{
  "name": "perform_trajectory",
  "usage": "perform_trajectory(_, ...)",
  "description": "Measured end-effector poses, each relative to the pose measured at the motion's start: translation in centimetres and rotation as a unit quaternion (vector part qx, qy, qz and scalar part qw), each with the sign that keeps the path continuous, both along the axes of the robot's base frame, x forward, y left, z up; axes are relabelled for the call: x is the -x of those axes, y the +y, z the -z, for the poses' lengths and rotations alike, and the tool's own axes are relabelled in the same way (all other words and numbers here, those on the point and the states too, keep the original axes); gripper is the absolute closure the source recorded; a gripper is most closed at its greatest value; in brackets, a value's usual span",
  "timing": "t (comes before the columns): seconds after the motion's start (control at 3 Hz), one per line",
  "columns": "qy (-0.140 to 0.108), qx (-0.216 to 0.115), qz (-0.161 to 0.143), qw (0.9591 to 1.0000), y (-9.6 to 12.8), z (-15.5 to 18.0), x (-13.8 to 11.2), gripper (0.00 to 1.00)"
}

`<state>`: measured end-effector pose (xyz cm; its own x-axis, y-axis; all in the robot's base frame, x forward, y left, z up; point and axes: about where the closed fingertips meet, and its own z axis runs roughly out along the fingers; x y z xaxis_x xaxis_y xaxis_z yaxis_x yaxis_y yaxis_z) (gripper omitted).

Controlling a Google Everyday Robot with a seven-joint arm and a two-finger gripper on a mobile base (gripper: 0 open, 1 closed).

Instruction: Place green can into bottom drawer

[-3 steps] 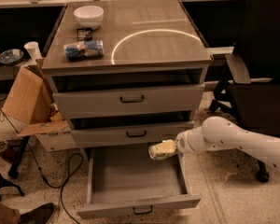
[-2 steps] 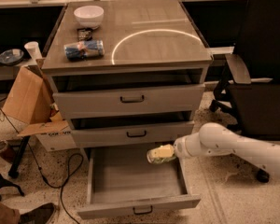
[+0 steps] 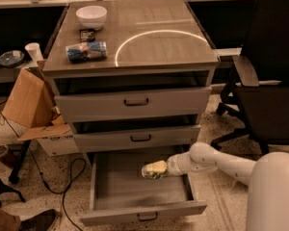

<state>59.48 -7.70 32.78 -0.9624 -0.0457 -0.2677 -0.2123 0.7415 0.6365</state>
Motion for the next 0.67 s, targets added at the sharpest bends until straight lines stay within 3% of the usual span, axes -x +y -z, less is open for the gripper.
perform_trajectory(0.33, 0.042, -0.022, 0.004, 0.9988, 2.6, 6.1, 1.0, 1.0)
perform_trajectory(0.67, 0.075, -0.032, 0.007, 0.9966, 4.3, 10.2, 2.0, 0.81)
